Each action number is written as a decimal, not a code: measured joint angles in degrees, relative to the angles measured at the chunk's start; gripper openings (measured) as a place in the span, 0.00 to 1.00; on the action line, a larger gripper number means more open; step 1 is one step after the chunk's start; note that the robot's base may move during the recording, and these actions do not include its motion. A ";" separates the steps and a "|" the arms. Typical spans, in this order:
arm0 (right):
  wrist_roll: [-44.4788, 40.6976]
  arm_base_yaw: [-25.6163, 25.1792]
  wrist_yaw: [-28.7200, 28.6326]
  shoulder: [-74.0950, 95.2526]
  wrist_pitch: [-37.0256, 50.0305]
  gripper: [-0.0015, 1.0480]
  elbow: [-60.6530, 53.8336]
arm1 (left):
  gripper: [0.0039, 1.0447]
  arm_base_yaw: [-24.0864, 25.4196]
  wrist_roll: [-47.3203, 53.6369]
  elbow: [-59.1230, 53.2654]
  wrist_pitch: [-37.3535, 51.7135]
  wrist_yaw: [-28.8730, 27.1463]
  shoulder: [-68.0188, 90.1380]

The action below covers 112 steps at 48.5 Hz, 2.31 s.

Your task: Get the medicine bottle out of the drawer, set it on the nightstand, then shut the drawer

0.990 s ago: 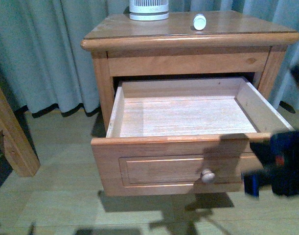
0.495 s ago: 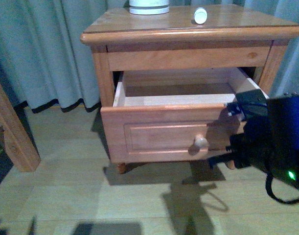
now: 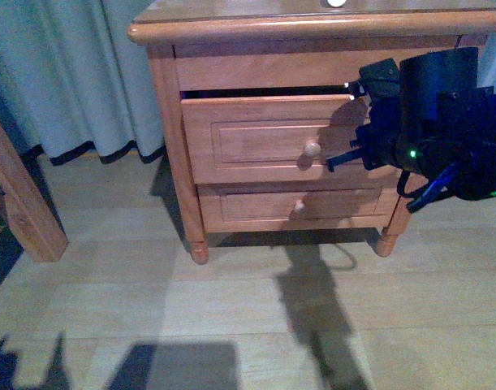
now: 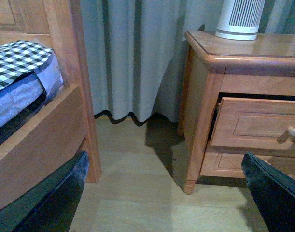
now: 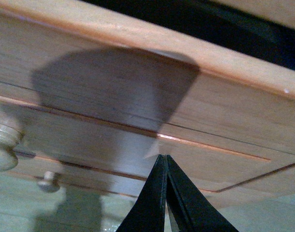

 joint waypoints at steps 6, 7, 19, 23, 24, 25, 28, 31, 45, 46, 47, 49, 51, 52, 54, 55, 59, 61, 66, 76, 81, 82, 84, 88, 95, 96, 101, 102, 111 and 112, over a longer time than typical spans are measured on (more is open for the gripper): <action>0.02 -0.81 -0.24 1.27 -2.12 0.03 4.42 | 0.94 0.00 0.00 0.00 0.00 0.00 0.00; 0.04 -0.96 -0.44 1.36 -2.36 0.03 4.61 | 0.94 0.00 -0.02 0.00 0.00 0.00 0.00; 3.28 -2.73 -1.44 0.72 -2.05 0.03 3.17 | 0.94 0.00 0.00 0.00 0.00 0.00 0.00; 8.00 -3.85 -2.71 -3.02 -1.36 0.03 -1.95 | 0.94 0.00 0.00 0.00 0.00 0.00 0.00; 9.44 -4.09 -3.26 -4.68 -1.36 0.03 -3.87 | 0.94 0.00 0.00 0.00 0.00 0.00 0.00; 10.78 -4.20 -3.67 -5.95 -1.33 0.03 -5.16 | 0.94 0.00 0.00 0.00 0.00 0.00 0.00; 14.49 -4.31 -5.33 -12.04 -1.27 0.03 -10.64 | 0.94 0.00 0.00 0.00 0.00 0.00 0.00; 16.87 -4.28 -6.43 -16.79 -1.60 0.03 -14.14 | 0.94 0.00 0.00 0.00 0.00 0.00 0.00; 19.93 -4.26 -9.77 -51.71 -11.32 0.03 -31.21 | 0.94 0.00 -0.02 0.00 0.00 0.00 0.00; 19.96 -4.28 -9.90 -53.20 -11.82 0.03 -31.82 | 0.94 0.00 -0.02 0.00 0.00 0.00 0.00; 19.93 -4.33 -10.23 -56.30 -12.87 0.03 -33.05 | 0.94 0.00 0.00 0.00 0.00 0.00 0.00; 19.98 -4.50 -11.10 -62.53 -15.15 0.03 -35.34 | 0.94 0.00 0.00 0.00 0.00 0.00 0.00; 20.55 -4.96 -12.50 -70.66 -19.04 0.03 -37.97 | 0.94 0.00 0.00 0.00 0.00 0.00 0.00; 20.63 -5.14 -12.59 -74.03 -20.76 0.03 -39.04 | 0.94 0.00 0.00 0.00 0.00 0.00 0.00; 20.81 -5.62 -13.44 -80.83 -24.20 0.03 -41.11 | 0.94 0.00 0.00 0.00 0.00 0.00 0.00; 20.96 -5.97 -14.16 -85.96 -26.99 0.03 -42.60 | 0.94 0.00 0.00 0.00 0.00 0.00 0.00; 20.92 -7.50 -15.63 -101.63 -36.28 0.03 -46.66 | 0.94 0.00 -0.02 0.00 0.00 0.00 0.00; 20.87 -8.74 -17.25 -110.01 -40.79 0.03 -49.09 | 0.94 0.00 -0.02 0.00 0.00 0.00 0.00; 19.15 -10.21 -17.31 -122.49 -40.09 0.13 -55.01 | 0.94 0.00 0.00 0.00 0.00 0.00 0.00; 12.90 -8.63 -10.60 -132.69 -39.32 0.03 -71.43 | 0.94 0.00 0.00 0.00 -0.04 0.02 0.00; 12.20 -8.59 -10.54 -137.37 -38.86 0.03 -77.09 | 0.94 0.00 -0.02 0.00 -0.07 0.00 0.00; 12.20 -8.52 -10.36 -137.37 -38.73 0.03 -77.11 | 0.94 0.00 0.02 0.00 -0.07 0.02 -0.02; 12.04 -8.52 -10.27 -137.41 -38.64 0.03 -77.11 | 0.94 0.00 0.00 0.00 -0.07 0.02 -0.02; 11.89 -8.52 -10.34 -137.98 -38.53 0.03 -77.11 | 0.94 0.00 0.00 0.00 -0.09 0.00 -0.02; 11.78 -8.52 -10.32 -138.00 -38.53 0.16 -77.11 | 0.94 0.00 0.00 0.00 -0.09 0.00 -0.02; 11.78 -8.52 -10.32 -138.00 -38.53 0.21 -77.11 | 0.94 0.00 0.00 0.00 -0.09 0.00 -0.02; 11.78 -8.52 -10.32 -138.03 -38.53 0.44 -77.11 | 0.94 0.00 0.00 0.00 -0.09 0.00 -0.02; 11.78 -8.52 -10.32 -138.03 -38.53 0.47 -77.11 | 0.94 0.00 0.00 0.00 -0.09 0.00 -0.02; 11.78 -8.52 -10.32 -138.03 -38.53 0.78 -77.11 | 0.94 0.00 0.00 0.00 -0.09 0.00 -0.02; 11.78 -8.52 -10.32 -138.03 -38.53 0.83 -77.11 | 0.94 0.00 0.00 0.00 -0.09 0.00 -0.02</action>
